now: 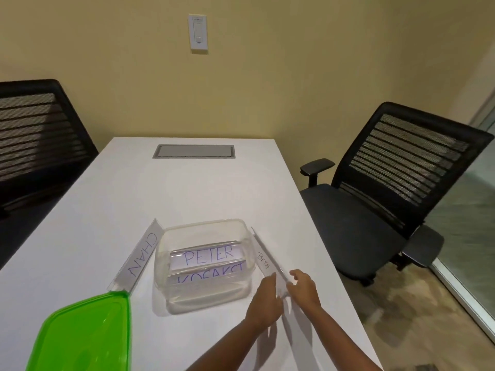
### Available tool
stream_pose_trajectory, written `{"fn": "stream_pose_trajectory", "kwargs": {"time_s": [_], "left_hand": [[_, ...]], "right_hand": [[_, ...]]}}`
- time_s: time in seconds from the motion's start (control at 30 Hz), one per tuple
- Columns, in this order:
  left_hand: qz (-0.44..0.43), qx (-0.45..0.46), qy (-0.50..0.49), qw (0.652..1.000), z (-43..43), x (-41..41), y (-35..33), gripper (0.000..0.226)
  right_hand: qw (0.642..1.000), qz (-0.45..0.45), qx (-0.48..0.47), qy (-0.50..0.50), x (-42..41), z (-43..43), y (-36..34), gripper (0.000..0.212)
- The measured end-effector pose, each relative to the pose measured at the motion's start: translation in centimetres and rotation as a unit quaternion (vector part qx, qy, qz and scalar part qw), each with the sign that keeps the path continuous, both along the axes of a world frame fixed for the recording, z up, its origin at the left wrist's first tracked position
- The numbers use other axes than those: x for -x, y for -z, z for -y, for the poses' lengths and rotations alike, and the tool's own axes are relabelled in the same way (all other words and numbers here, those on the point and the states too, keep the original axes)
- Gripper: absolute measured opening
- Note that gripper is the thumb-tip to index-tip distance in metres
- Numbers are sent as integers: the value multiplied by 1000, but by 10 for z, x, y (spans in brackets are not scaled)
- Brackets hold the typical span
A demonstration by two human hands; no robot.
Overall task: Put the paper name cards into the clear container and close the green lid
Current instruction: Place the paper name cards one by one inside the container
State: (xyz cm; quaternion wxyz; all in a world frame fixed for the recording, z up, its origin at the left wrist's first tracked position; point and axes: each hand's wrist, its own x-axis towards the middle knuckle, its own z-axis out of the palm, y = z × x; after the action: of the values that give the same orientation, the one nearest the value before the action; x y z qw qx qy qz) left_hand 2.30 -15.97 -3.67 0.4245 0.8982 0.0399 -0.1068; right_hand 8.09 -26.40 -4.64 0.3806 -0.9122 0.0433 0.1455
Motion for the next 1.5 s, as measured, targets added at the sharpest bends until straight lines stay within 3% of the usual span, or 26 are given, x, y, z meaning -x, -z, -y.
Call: {"fn": "stream_pose_trajectory", "kwargs": {"time_s": [0.23, 0.4, 0.57, 0.67, 0.7, 0.87, 0.93, 1.0, 1.2, 1.27, 1.43, 1.5], "left_hand": [[-166, 166, -116, 965, 5, -23, 7, 45], [-193, 226, -155, 942, 7, -34, 9, 18], [-207, 314, -217, 901, 5, -46, 6, 28], [-220, 342, -260, 876, 2, -53, 7, 28], [-226, 350, -271, 868, 2, -54, 8, 27], [-240, 372, -290, 848, 0, -57, 8, 28], [-240, 379, -304, 841, -2, -57, 8, 31], [-238, 392, -316, 831, -5, -56, 11, 34], [-225, 448, -349, 792, -9, -52, 17, 29], [-234, 455, -331, 793, -9, -47, 13, 26], [-208, 392, -278, 852, -5, -46, 4, 32], [-203, 402, -267, 852, -3, -46, -2, 33]], "right_hand": [[999, -28, 30, -14, -7, 8, 7, 32], [997, -42, 40, -48, -18, 7, 8, 33], [992, -66, 63, -89, -29, 0, 9, 35], [991, -61, 69, -100, -34, -2, 10, 11], [991, -61, 69, -101, -37, -2, 12, 19], [992, -76, 51, -84, -46, 2, 13, 22], [992, -90, 36, -77, -48, 4, 14, 42], [992, -107, 11, -60, -48, 6, 15, 48], [978, -190, -72, -48, -43, 14, 8, 21], [970, -214, -114, -37, -40, 16, 4, 13], [956, -233, -180, -11, -32, 22, -4, 19], [959, -217, -184, -11, -31, 26, -10, 26]]}}
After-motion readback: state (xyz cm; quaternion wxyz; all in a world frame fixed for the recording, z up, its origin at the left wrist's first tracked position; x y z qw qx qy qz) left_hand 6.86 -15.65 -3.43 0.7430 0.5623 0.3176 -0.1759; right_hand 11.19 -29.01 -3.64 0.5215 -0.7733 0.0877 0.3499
